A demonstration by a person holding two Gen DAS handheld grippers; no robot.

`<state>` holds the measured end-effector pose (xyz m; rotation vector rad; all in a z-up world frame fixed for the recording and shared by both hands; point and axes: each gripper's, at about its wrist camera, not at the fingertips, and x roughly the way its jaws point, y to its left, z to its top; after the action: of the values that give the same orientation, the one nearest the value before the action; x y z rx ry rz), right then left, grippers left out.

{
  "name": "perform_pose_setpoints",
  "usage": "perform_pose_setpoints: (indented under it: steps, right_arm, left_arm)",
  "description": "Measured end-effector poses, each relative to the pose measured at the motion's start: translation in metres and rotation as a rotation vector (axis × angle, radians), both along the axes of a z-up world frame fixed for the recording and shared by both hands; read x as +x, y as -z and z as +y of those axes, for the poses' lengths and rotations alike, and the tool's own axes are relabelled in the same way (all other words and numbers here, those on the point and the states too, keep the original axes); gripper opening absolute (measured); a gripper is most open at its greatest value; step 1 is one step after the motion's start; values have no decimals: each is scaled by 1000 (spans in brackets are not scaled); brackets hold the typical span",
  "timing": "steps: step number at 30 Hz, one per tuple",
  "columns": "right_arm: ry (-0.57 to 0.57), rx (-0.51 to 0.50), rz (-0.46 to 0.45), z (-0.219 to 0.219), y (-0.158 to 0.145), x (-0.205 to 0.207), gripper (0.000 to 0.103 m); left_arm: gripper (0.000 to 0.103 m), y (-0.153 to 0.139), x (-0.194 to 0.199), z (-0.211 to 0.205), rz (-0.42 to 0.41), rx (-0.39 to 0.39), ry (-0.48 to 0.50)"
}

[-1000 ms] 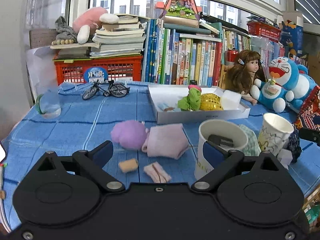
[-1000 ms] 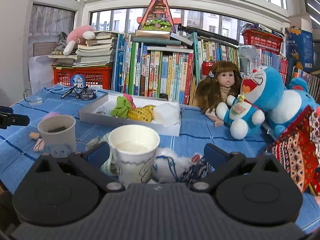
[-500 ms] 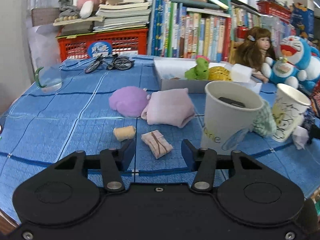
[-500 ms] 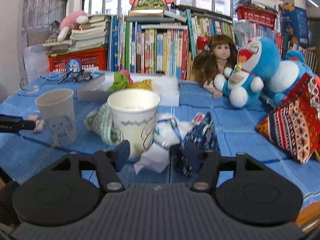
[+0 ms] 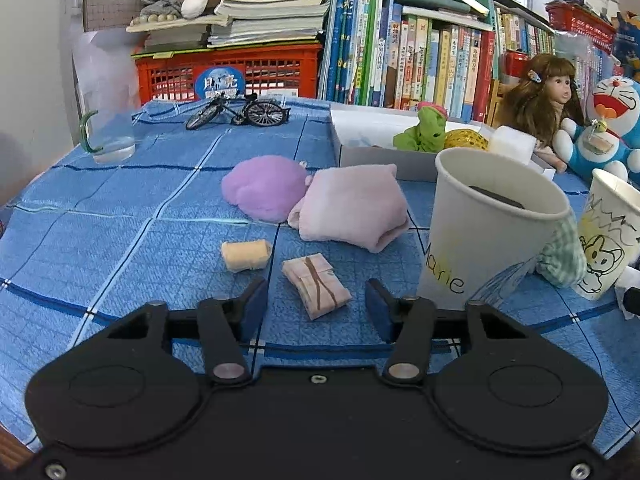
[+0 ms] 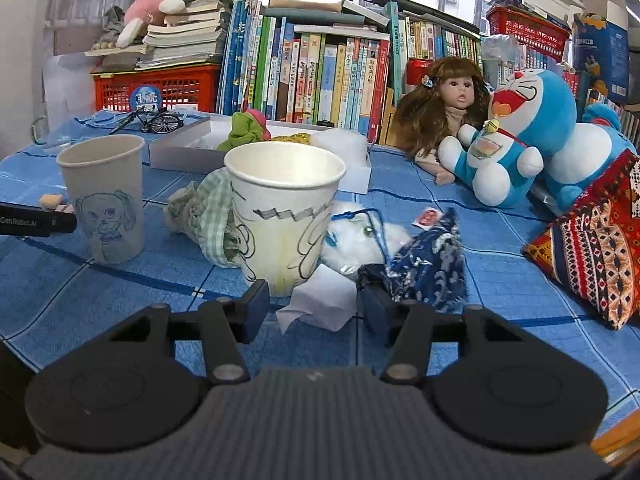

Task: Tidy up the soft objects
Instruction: 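Grasp the string-tied paper packet with the left gripper while the right gripper grasps the white tissue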

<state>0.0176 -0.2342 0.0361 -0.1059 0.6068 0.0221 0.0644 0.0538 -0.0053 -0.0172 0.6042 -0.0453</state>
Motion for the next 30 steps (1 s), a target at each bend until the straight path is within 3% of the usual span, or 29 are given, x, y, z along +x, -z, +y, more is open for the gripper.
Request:
perform_pose_setpoints:
  steps: [3, 9, 12, 16, 18, 19, 20, 24, 28, 29, 30]
  right_arm:
    - [9, -24, -1, 5, 4, 2, 57]
    - [22, -44, 14, 9, 9, 5, 47]
    - [-25, -44, 6, 8, 3, -2, 44]
    - [-112, 2, 27, 4, -2, -11, 44]
    - [-150, 15, 32, 5, -4, -16, 45]
    - [-162, 24, 33, 5, -5, -17, 48]
    - [-161, 27, 33, 5, -5, -18, 56]
    - [-115, 39, 15, 7, -5, -19, 65]
    - [-81, 62, 10, 13, -3, -18, 67]
    - [-70, 61, 11, 14, -2, -17, 67]
    - [-63, 60, 14, 15, -1, -16, 67]
  left_arm:
    - [26, 1, 0, 0, -2, 7, 3]
    - [24, 0, -7, 0, 9, 7, 36]
    - [24, -4, -19, -1, 20, 3, 76]
    - [25, -5, -37, -5, 45, -10, 151]
    - [33, -5, -44, -7, 41, -8, 151]
    - [44, -6, -47, -9, 24, 6, 138]
    - [48, -6, -48, -11, 5, 22, 120]
    - [48, -3, -42, -16, -2, 14, 90]
    - [40, 1, -33, -17, 13, -4, 68]
    - [29, 1, -32, -18, 11, 0, 73]
    - [24, 2, -32, -19, 11, 0, 82]
